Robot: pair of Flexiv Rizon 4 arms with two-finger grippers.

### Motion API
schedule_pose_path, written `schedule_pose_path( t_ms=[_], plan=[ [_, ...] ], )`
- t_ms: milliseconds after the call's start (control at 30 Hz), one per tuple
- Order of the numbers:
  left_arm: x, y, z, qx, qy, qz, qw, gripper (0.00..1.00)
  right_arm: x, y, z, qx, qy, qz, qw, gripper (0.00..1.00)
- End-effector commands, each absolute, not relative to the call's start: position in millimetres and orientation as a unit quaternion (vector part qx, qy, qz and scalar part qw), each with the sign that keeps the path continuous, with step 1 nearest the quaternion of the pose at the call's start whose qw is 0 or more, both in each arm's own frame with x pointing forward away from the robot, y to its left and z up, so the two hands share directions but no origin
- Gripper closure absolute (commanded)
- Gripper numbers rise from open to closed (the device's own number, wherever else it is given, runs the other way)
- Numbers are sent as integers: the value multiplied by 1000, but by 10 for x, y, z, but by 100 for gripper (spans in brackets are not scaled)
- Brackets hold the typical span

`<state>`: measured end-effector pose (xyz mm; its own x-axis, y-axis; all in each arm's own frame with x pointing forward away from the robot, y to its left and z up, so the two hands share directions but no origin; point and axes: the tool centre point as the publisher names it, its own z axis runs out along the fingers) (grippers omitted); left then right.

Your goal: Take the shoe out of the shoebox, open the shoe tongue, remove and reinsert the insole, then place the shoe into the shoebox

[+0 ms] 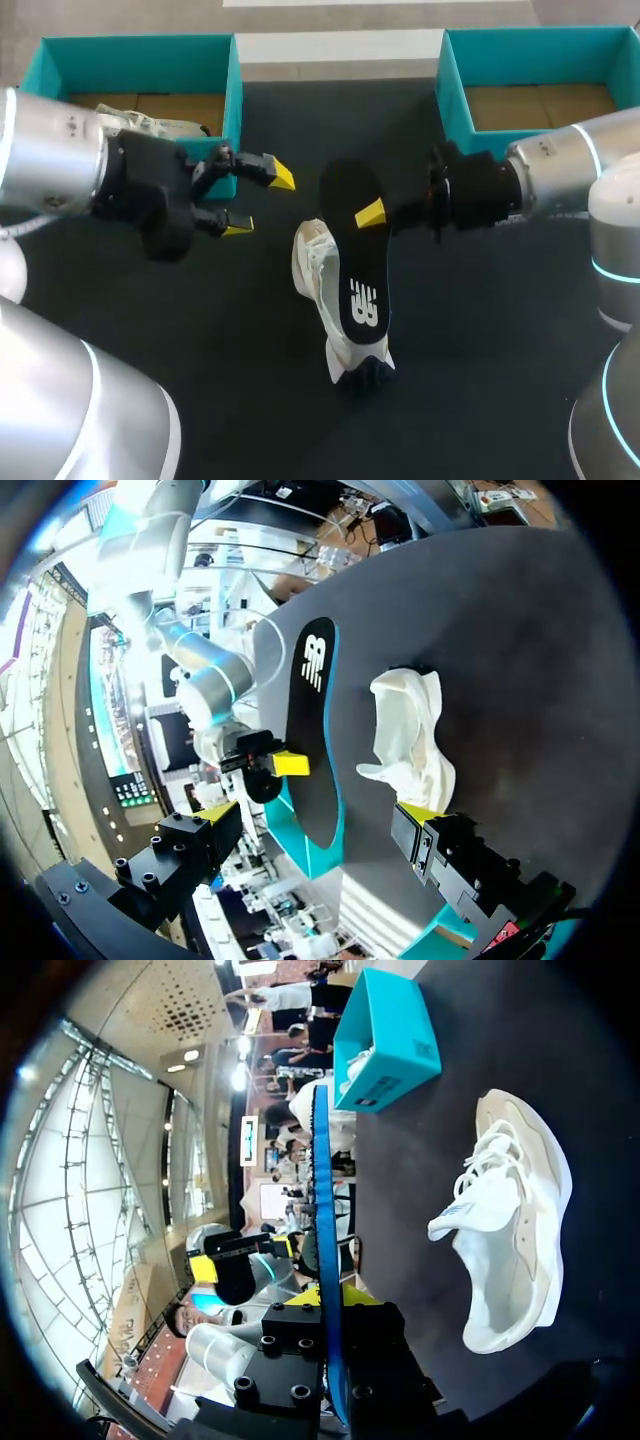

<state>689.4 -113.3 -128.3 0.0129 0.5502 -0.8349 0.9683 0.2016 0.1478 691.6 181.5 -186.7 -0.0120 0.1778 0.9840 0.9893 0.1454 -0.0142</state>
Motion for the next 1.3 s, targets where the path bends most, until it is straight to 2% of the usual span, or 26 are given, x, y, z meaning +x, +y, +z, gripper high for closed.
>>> schedule_pose_path(
  t_ms=[33, 667, 900, 1300],
  plan=[
    [6883, -1152, -1377, 516, 560, -362, 537, 0, 6902, 1813, -1848, -508, -579, -413, 487, 100],
    [6883, -1152, -1377, 516, 560, -362, 537, 0, 6790, 1818, -1858, -515, -560, -420, 495, 100],
    [7001, -1241, -1646, 491, 553, -388, 550, 0, 6800, 1870, -1866, -513, -554, -420, 503, 100],
    [7097, -1436, -1785, 480, 567, -395, 541, 0, 6783, 1968, -1880, -514, -546, -425, 508, 100]
  ],
)
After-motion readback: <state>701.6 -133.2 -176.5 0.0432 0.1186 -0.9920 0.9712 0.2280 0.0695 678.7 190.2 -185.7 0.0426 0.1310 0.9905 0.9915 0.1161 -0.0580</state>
